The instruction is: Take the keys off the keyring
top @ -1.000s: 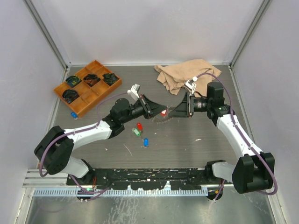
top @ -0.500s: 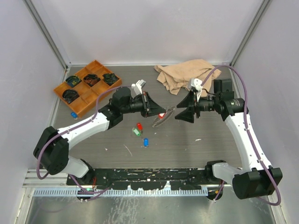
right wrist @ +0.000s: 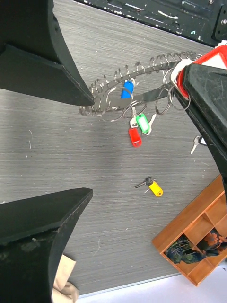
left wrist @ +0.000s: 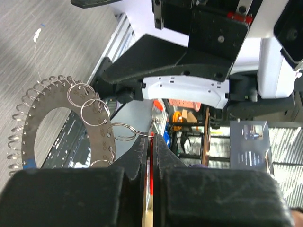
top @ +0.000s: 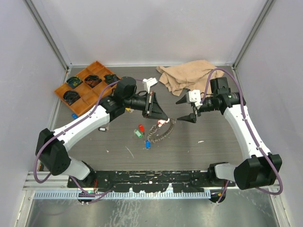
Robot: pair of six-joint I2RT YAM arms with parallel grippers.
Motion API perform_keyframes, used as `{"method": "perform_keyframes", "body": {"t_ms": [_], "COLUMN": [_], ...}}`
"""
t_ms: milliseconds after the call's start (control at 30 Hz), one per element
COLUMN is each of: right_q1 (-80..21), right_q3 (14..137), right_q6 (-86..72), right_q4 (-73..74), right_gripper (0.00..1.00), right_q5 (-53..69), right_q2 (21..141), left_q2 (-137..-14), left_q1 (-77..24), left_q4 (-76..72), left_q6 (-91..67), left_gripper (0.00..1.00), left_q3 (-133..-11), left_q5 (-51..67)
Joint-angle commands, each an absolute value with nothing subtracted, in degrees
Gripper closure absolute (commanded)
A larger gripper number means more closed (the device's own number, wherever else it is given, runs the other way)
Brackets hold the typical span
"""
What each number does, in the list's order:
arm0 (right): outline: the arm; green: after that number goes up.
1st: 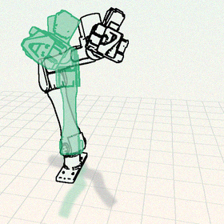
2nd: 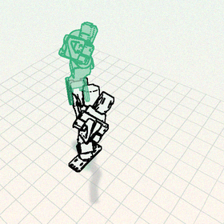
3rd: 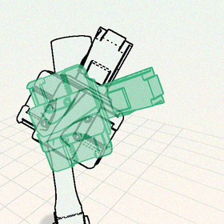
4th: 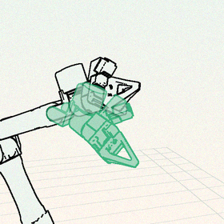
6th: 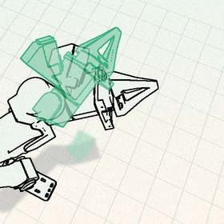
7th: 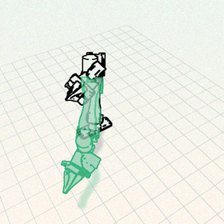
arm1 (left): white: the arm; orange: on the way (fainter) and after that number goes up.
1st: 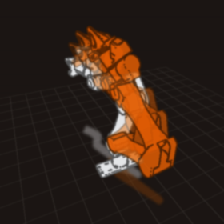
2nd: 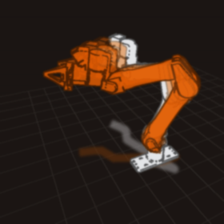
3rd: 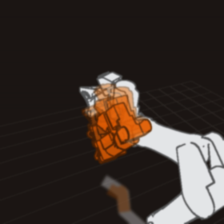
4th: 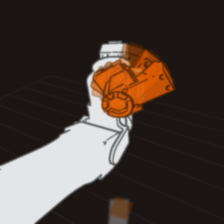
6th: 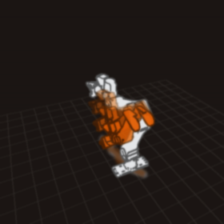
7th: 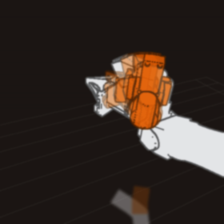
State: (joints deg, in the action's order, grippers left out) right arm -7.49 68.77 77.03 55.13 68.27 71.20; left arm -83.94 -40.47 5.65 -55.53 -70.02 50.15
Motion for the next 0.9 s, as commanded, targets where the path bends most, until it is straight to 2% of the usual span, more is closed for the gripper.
{"method": "perform_keyframes", "body": {"t_ms": [0, 400, 867], "right_q1": [-8.1, -12.3, -19.6], "right_q3": [72.3, 71.5, 72.0], "right_q6": [84.7, 86.4, 87.2], "right_q4": [59.6, 61.5, 63.5], "right_gripper": [0.29, 0.53, 0.63], "right_q5": [72.9, 76.9, 74.6], "right_q2": [71.1, 71.5, 73.7], "left_q2": [-84.4, -88.6, -90.3], "left_q1": [-40.1, -40.2, -40.1], "left_q4": [14.1, 25.2, 31.1], "left_q6": [-46.8, -37.9, -32.5], "left_gripper": [1.0, 1.0, 1.0], "left_q3": [-75.0, -81.3, -84.8], "left_q5": [56.8, 62.5, 64.8]}}
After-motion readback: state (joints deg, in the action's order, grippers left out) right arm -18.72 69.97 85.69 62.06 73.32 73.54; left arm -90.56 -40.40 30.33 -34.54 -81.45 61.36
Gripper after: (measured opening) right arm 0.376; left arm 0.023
